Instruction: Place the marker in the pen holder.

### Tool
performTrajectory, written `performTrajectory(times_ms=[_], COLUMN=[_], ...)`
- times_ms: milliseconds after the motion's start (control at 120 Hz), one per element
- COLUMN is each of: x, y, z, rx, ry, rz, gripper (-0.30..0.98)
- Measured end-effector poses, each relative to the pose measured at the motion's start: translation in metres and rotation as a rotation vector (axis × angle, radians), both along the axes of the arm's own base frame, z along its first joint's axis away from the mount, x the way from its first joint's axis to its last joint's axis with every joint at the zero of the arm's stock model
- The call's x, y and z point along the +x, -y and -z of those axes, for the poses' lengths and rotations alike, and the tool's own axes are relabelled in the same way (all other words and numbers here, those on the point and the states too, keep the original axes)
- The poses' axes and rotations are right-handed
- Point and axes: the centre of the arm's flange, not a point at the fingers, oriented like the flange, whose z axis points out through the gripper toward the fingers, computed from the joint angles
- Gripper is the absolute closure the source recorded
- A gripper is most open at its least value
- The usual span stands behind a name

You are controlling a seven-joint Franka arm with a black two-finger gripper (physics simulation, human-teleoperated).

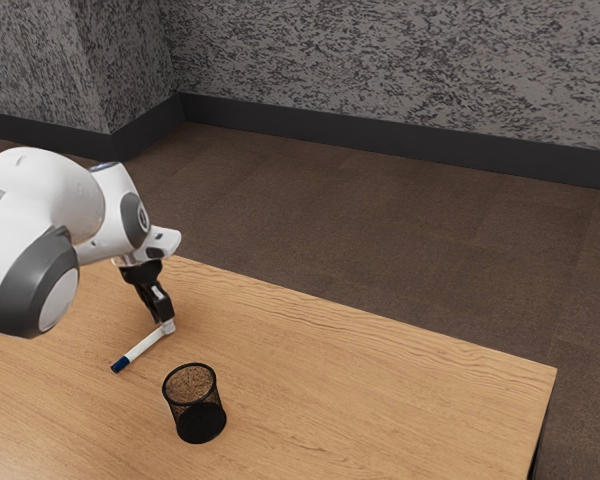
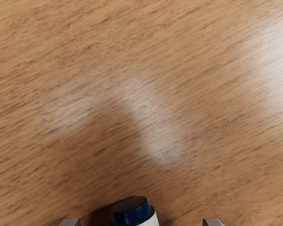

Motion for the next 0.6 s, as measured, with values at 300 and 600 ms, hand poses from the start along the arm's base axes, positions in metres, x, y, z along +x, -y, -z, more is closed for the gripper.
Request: performTrajectory(times_ms=[300, 600], x=[0.0007, 0.0035], y=[0.0007, 0.0064], z=[0.0022, -0.0033], rx=[0.006, 0.01], ry=[-0.003, 0.009], rz=[-0.013, -0.011], gripper=[0.56, 0.75])
